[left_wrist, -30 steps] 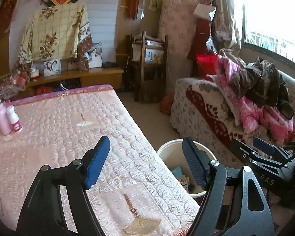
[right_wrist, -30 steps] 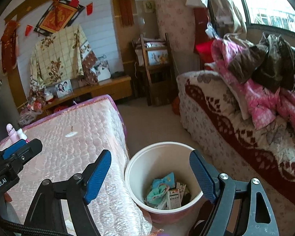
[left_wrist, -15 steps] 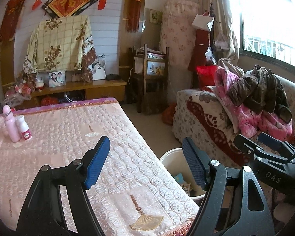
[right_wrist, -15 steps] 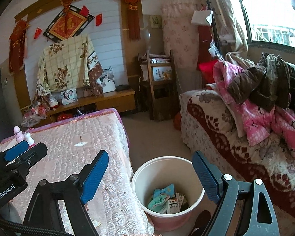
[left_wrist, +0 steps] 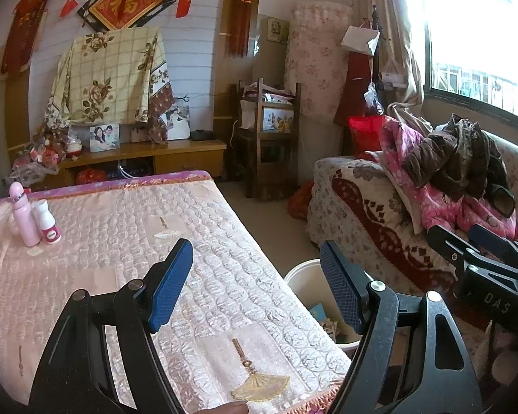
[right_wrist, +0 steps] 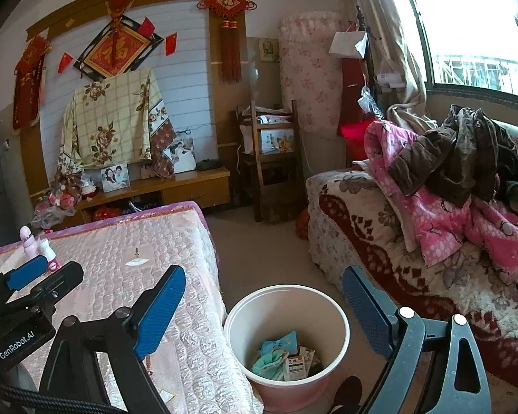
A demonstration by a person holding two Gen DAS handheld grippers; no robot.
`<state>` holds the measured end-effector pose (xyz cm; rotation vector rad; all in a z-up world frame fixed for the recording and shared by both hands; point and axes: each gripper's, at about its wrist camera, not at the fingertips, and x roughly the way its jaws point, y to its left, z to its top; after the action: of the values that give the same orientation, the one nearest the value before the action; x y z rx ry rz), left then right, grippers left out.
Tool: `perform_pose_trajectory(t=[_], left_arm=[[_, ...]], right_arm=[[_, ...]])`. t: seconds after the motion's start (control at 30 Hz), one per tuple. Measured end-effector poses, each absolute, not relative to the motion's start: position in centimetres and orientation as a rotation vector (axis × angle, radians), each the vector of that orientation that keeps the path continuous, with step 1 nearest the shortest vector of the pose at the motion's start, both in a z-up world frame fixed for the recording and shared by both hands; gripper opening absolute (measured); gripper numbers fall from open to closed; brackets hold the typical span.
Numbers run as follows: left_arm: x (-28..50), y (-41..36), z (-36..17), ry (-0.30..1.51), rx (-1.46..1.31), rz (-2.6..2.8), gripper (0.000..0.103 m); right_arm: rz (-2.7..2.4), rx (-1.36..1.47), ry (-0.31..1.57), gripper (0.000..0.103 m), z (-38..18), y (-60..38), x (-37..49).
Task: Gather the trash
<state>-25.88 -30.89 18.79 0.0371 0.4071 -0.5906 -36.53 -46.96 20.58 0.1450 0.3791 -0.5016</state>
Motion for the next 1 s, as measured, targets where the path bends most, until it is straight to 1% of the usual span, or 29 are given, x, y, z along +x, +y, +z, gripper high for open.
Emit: perform_pose_trajectory(t=[1.0], left_arm=[[-26.01, -31.02, 18.52, 0.415, 0.048, -0.578, 0.075]], right_arm=[[-0.498, 0.149, 0.397, 0.092, 20.17, -47.28, -36.48]])
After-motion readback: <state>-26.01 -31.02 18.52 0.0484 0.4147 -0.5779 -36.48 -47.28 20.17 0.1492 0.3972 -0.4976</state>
